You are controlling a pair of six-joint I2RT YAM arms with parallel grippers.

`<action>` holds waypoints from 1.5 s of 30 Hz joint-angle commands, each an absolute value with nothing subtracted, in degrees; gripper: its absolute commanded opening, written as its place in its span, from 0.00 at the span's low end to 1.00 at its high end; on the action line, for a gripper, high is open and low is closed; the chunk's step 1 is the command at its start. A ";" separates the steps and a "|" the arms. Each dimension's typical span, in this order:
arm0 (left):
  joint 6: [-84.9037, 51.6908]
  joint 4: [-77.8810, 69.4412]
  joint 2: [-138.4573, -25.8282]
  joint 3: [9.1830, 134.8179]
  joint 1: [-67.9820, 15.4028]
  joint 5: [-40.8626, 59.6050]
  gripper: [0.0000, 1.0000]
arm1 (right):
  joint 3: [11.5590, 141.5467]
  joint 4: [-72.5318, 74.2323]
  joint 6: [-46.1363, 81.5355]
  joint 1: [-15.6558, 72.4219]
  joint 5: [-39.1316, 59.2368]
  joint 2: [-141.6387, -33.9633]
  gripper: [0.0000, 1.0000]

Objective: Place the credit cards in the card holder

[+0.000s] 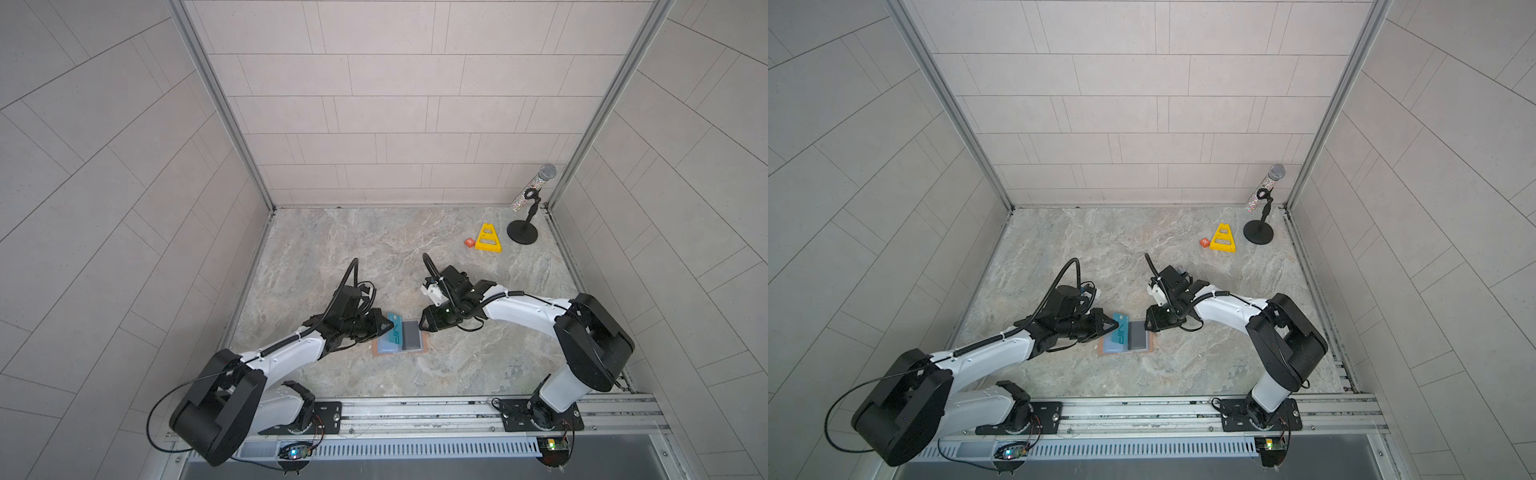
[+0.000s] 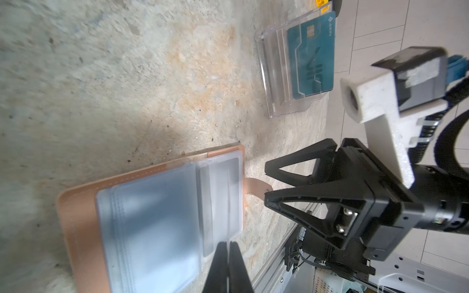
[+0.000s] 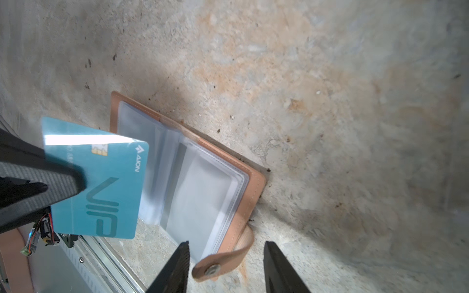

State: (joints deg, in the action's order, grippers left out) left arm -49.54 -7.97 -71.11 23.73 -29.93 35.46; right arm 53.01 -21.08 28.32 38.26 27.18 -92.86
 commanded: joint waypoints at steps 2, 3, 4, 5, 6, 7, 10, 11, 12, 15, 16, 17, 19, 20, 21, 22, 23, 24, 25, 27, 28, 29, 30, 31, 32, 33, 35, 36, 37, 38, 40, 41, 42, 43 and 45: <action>-49.66 -11.39 -72.87 22.77 -30.58 35.12 0.00 | 53.88 -22.66 27.72 38.58 25.62 -93.58 0.49; -49.66 -11.87 -73.37 22.68 -30.58 35.29 0.00 | 53.92 -22.68 27.69 38.58 25.70 -93.76 0.49; -49.81 -12.36 -73.75 22.51 -30.66 35.42 0.00 | 54.04 -22.76 27.68 38.58 25.83 -94.00 0.49; -49.83 -12.68 -74.06 22.35 -30.65 35.51 0.00 | 54.11 -22.83 27.62 38.58 25.99 -94.20 0.48; -49.83 -12.80 -74.29 22.24 -30.76 35.44 0.00 | 54.14 -22.85 27.60 38.67 26.02 -94.48 0.48; -49.84 -12.86 -74.48 22.15 -30.83 35.46 0.00 | 54.14 -22.81 27.60 38.67 25.97 -94.71 0.47; -49.44 -12.91 -74.87 21.67 -30.85 34.88 0.00 | 54.09 -22.76 27.82 38.76 26.02 -95.26 0.46; -49.31 -12.96 -75.04 21.56 -30.89 34.73 0.00 | 54.14 -22.76 27.77 38.84 26.10 -95.50 0.46; -49.14 -13.09 -75.29 21.46 -30.94 34.79 0.00 | 54.14 -22.76 27.82 38.89 26.10 -95.60 0.46; -49.08 -14.72 -76.25 21.10 -30.92 35.66 0.00 | 54.14 -22.76 27.77 39.03 26.10 -95.95 0.46; -49.22 -15.16 -76.58 21.01 -30.95 35.81 0.00 | 54.22 -22.74 27.77 39.07 26.09 -96.11 0.45; -49.30 -15.21 -76.79 21.01 -31.02 35.77 0.00 | 54.21 -22.76 27.82 39.11 26.10 -96.13 0.46; -49.27 -15.42 -77.20 20.94 -30.99 35.61 0.00 | 54.32 -22.76 27.78 39.16 26.02 -96.41 0.45; -49.33 -15.62 -77.32 20.92 -31.02 35.71 0.00 | 54.31 -22.84 27.77 39.20 25.86 -96.46 0.45; -49.31 -16.03 -77.50 20.83 -31.01 35.92 0.00 | 54.31 -22.85 27.82 39.20 25.75 -96.59 0.45; -49.47 -16.40 -77.68 20.75 -30.98 36.03 0.00 | 54.28 -22.94 27.77 39.20 25.68 -96.72 0.45; -49.56 -16.59 -77.82 20.74 -31.02 36.04 0.00 | 54.29 -23.02 27.81 39.27 25.66 -96.86 0.45; -49.57 -16.76 -77.93 20.74 -31.03 36.12 0.00 | 54.32 -23.03 27.77 39.29 25.57 -96.99 0.44; -49.57 -16.79 -77.96 20.70 -31.00 36.04 0.00 | 54.31 -23.11 27.77 39.29 25.58 -97.12 0.44; -49.57 -16.79 -78.29 20.66 -31.01 35.95 0.00 | 54.38 -23.12 27.78 39.37 25.49 -97.27 0.44; -49.57 -16.83 -78.53 20.74 -31.02 35.95 0.00 | 54.40 -23.19 27.78 39.37 25.41 -97.38 0.44; -49.56 -16.87 -78.86 20.74 -31.02 35.99 0.00 | 54.46 -23.20 27.77 39.46 25.40 -97.45 0.44; -49.49 -16.79 -79.20 20.74 -31.02 35.95 0.00 | 54.48 -23.18 27.77 39.46 25.31 -97.51 0.44; -49.48 -16.87 -79.56 20.74 -31.03 35.94 0.00 | 54.57 -23.29 27.76 39.57 25.31 -97.54 0.44; -49.48 -17.07 -79.86 20.74 -31.03 36.02 0.00 | 54.56 -23.29 27.69 39.55 25.27 -97.56 0.44; -49.49 -17.13 -80.19 20.74 -31.07 36.04 0.00 | 54.55 -23.29 27.69 39.62 25.23 -97.69 0.44; -49.56 -17.55 -80.74 20.66 -31.07 36.12 0.00 | 54.66 -23.38 27.69 39.64 25.14 -97.82 0.44; -49.57 -17.59 -80.86 20.67 -31.11 36.12 0.00 | 54.67 -23.33 27.67 39.64 25.20 -97.82 0.44; -49.62 -17.58 -80.94 20.66 -31.09 36.04 0.00 | 54.59 -23.35 27.69 39.72 25.14 -97.92 0.44; -49.57 -17.50 -81.04 20.65 -31.07 35.88 0.00 | 54.59 -23.35 27.69 39.73 25.14 -97.98 0.43; -49.49 -17.24 -81.20 20.72 -31.04 35.73 0.00 | 54.62 -23.36 27.69 39.81 25.14 -98.08 0.43; -49.40 -17.10 -81.37 20.74 -31.20 35.68 0.00 | 54.67 -23.30 27.73 39.81 25.13 -98.28 0.43; -49.31 -16.97 -81.52 20.74 -31.18 35.60 0.00 | 54.66 -23.25 27.77 39.81 25.14 -98.37 0.43; -49.16 -16.83 -81.65 20.74 -31.17 35.51 0.00 | 54.73 -23.24 27.77 39.81 25.14 -98.46 0.43; -48.96 -16.37 -81.90 20.67 -31.35 35.39 0.00 | 54.83 -23.29 27.77 39.81 25.14 -98.59 0.43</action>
State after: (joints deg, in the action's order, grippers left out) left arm -49.67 -18.17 -80.77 21.41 -30.79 36.38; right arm 53.98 -22.33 28.10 39.38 26.30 -97.30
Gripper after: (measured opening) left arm 0.063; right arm 0.433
